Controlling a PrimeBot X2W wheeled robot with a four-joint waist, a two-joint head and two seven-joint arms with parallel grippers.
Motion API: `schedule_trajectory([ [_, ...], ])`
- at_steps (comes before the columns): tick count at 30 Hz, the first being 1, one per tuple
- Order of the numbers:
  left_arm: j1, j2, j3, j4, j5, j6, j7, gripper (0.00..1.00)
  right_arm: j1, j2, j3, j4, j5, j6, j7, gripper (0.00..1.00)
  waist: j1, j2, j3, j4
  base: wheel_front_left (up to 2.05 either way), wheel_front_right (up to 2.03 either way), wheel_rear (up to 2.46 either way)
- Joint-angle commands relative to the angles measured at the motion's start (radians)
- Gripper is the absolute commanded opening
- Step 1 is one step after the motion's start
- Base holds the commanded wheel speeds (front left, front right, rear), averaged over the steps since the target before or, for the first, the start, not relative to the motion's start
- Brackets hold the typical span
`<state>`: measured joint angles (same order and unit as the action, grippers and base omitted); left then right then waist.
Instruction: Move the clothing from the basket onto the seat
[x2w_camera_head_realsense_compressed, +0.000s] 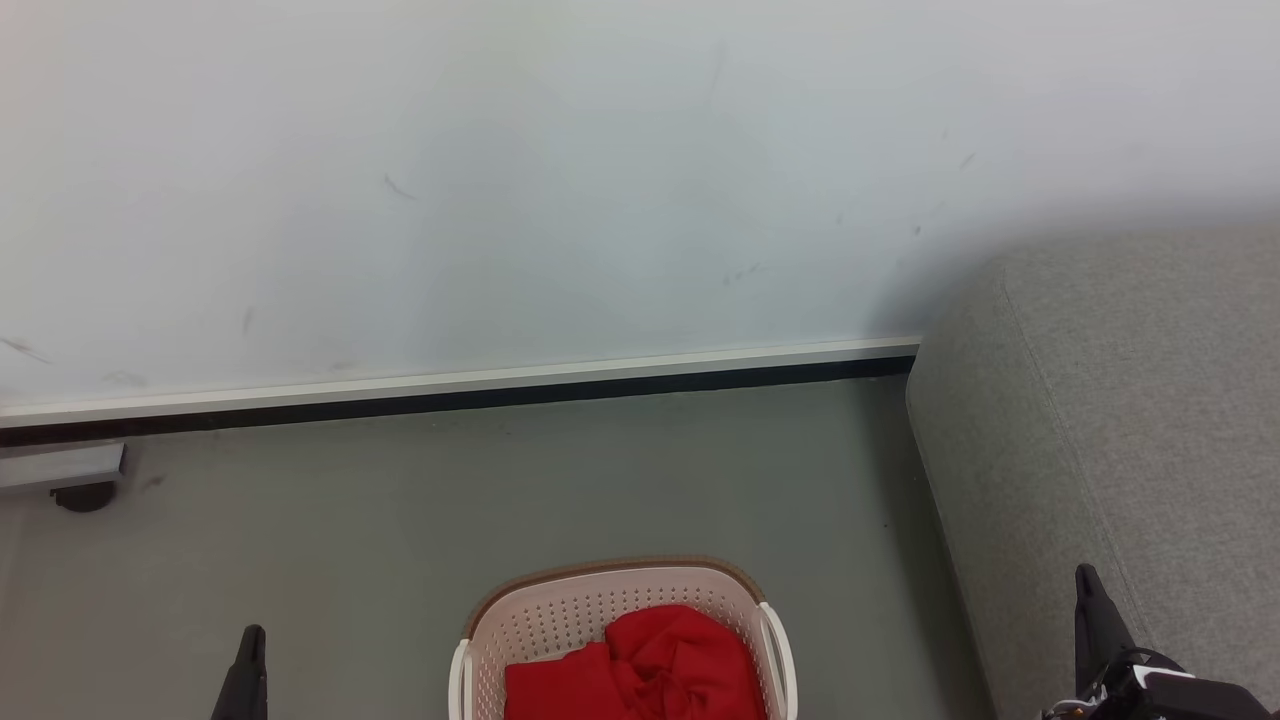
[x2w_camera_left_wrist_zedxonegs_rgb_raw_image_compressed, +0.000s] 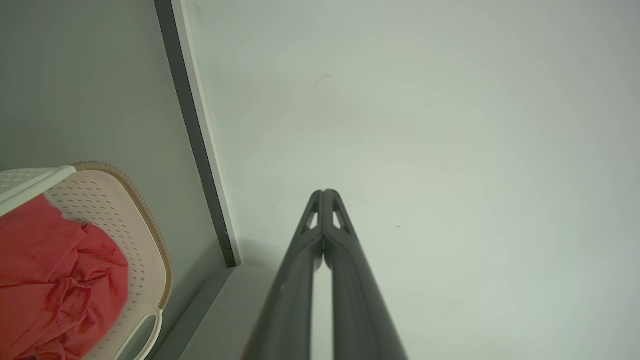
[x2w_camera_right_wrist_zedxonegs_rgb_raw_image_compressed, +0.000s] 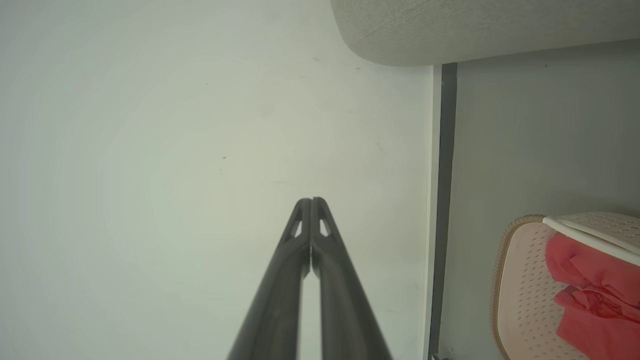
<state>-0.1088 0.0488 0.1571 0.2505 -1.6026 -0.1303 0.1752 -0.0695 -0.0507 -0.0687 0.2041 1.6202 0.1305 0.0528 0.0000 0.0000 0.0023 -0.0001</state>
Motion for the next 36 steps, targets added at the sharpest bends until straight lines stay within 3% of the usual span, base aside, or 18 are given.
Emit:
schedule_trajectory([
  [1, -0.009, 0.003, 0.004, 0.001, -0.01, -0.002, 0.002, 0.0, 0.0, 0.002, 0.001, -0.001, 0.0, 0.0, 0.002, 0.0, 0.0, 0.0, 0.0, 0.0, 0.0, 0.0, 0.0],
  [11, -0.009, 0.003, 0.004, 0.001, -0.01, -0.002, 0.002, 0.0, 0.0, 0.002, 0.001, -0.002, 0.0, 0.0, 0.002, 0.0, 0.0, 0.0, 0.0, 0.0, 0.0, 0.0, 0.0],
  [12, 0.0, 0.0, 0.0, 0.0, 0.0, 0.0, 0.0, 1.0, 0.0, 0.0, 0.0, 0.0, 0.0, 0.0, 0.0, 1.0, 0.0, 0.0, 0.0, 0.0, 0.0, 0.0, 0.0],
  [27, 0.042, -0.008, -0.058, 0.001, 0.033, 0.001, -0.063, 1.0, 0.033, -0.006, 0.052, 0.017, -0.033, 0.0, -0.04, 1.0, 0.0, 0.0, -0.009, -0.002, 0.0, 0.0, 0.0],
  [36, 0.055, -0.007, -0.067, -0.03, 0.207, 0.001, -0.112, 1.0, 0.032, -0.021, 0.091, 0.014, -0.168, 0.0, -0.08, 1.0, 0.0, 0.0, -0.015, -0.002, 0.0, 0.0, 0.0],
])
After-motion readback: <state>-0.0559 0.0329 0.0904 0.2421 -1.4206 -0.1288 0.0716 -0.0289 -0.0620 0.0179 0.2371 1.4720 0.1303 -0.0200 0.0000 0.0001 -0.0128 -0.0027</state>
